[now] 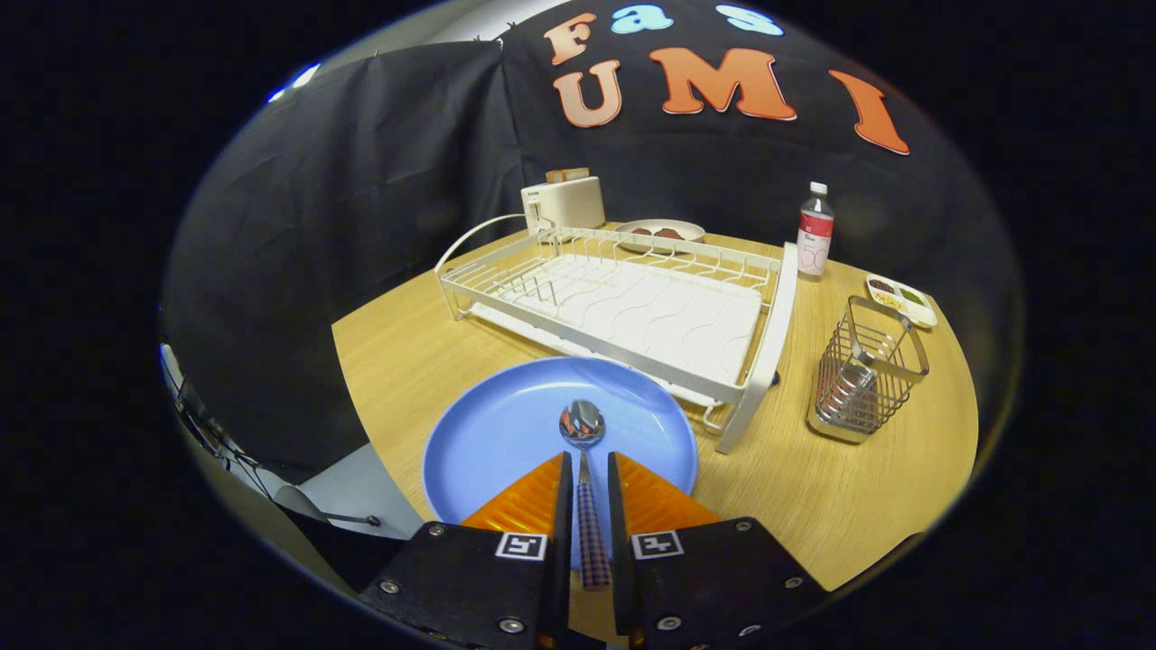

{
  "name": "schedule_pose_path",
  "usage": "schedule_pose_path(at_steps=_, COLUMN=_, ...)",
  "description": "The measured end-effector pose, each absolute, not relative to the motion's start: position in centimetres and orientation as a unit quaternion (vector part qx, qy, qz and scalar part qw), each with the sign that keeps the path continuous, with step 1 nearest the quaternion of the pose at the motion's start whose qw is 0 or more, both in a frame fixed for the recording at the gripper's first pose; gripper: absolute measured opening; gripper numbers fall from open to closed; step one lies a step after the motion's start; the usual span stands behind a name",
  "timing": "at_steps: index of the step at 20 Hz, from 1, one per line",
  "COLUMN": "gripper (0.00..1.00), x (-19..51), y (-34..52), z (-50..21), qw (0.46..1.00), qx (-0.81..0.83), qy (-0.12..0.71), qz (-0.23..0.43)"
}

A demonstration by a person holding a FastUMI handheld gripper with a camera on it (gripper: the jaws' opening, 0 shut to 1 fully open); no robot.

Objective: Take the plate from the dish rack, then take the spoon from the basket and place it into the plate.

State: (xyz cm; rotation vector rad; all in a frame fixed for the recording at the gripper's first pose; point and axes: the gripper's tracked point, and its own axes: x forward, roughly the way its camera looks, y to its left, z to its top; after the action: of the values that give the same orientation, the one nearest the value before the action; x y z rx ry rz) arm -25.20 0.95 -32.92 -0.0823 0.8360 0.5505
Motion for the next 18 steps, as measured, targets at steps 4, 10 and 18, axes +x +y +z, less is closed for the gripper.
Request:
schedule_pose_path(at_steps=4, gripper=0.2, x=-24.7, y=0.7, z=-32.4, qw=0.878, qx=-0.042, qy=0.405, qz=0.25)
schedule_pose_path(at_steps=10, gripper=0.32, x=-19.8, y=0.7, z=-24.8, qw=0.913, qx=-0.012, qy=0.347, qz=0.214)
schedule_pose_path(at_steps=18, gripper=0.51, x=-13.9, y=-0.3, z=-13.8, qw=0.958, qx=-0.012, qy=0.234, qz=0.165)
